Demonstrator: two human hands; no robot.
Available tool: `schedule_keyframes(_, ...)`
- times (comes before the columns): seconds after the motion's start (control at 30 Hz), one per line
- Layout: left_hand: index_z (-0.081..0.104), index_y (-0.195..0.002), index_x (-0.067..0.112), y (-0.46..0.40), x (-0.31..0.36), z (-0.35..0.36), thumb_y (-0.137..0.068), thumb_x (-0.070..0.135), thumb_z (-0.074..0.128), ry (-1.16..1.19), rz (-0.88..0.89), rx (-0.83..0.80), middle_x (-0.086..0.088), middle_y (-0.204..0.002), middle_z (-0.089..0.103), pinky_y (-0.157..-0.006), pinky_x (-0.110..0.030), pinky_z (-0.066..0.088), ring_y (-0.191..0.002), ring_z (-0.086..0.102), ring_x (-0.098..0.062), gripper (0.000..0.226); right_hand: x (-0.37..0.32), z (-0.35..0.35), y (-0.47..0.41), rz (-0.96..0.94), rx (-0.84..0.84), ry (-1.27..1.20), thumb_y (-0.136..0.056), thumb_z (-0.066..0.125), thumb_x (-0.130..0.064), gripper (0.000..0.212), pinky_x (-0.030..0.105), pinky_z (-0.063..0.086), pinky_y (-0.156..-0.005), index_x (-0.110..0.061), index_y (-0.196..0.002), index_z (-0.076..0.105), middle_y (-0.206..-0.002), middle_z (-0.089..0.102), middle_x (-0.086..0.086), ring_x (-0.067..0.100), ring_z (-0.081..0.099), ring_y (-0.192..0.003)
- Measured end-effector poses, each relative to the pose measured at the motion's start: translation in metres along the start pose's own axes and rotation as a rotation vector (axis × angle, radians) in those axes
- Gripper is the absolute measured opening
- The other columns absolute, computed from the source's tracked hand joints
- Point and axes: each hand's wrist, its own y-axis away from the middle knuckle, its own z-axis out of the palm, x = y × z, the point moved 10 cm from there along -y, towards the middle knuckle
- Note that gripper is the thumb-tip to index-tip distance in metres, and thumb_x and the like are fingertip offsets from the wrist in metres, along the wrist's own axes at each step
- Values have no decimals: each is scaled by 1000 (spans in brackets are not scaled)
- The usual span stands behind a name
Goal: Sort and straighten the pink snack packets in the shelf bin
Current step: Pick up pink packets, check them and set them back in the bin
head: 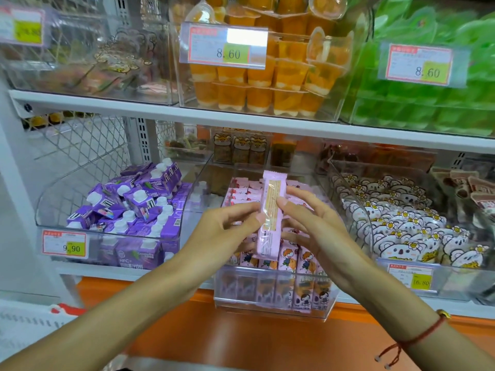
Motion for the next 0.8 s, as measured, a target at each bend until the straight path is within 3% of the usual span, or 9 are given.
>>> schedule_keyframes(0.1,60,-124,25,3,19,-2,-91,11,60,-106,165,38,17,-109,67,-81,-8,50,-98,64,5,36,-6,11,0,-35,-122,-101,-83,65,-22,40,26,53,-82,-30,-121,58,-109,71,7,19,68,-102)
schedule_keyframes(0.2,58,-119,32,7,31,1,-92,4,57,-153,270,27,27,-108,63,-80,-3,45,-103,59,10,39,-10,16,0,-57,-195,-198,-80,66,-17,46,36,51,-92,-26,-124,56,-114,68,7,22,65,-109)
schedule_keyframes(0.33,58,-116,34,5,29,1,-92,8,59,-193,274,17,22,-112,63,-80,-5,47,-105,58,7,36,-9,14,0,-79,-156,-161,-85,65,-13,45,40,48,-99,-25,-126,55,-121,65,11,21,65,-108)
schedule_keyframes(0.43,57,-116,37,3,27,0,-89,17,63,-227,274,15,17,-108,65,-81,-10,50,-96,63,5,34,-9,15,2,-92,-145,-88,-85,65,-16,45,33,49,-96,-30,-127,56,-122,65,9,15,65,-107)
schedule_keyframes(0.6,62,-121,22,-7,17,-18,-95,18,52,-27,180,52,5,-112,70,-86,-23,55,-101,68,-7,28,-20,19,10,-217,-161,53,-62,77,-30,75,24,51,-91,-42,-131,50,-121,64,-7,5,60,-112)
schedule_keyframes(0.7,62,-119,21,-11,7,-21,-99,14,45,125,103,37,2,-113,72,-83,-24,56,-103,68,-11,27,-28,25,17,-380,-97,246,-72,79,-20,55,16,50,-83,-36,-119,56,-116,63,-13,0,59,-106)
schedule_keyframes(0.8,59,-123,17,-12,6,-15,-99,8,42,247,70,-11,0,-116,70,-85,-26,56,-104,68,-14,31,-37,27,24,-515,-6,402,-82,72,-7,34,18,49,-84,-30,-106,64,-114,62,-10,3,58,-105)
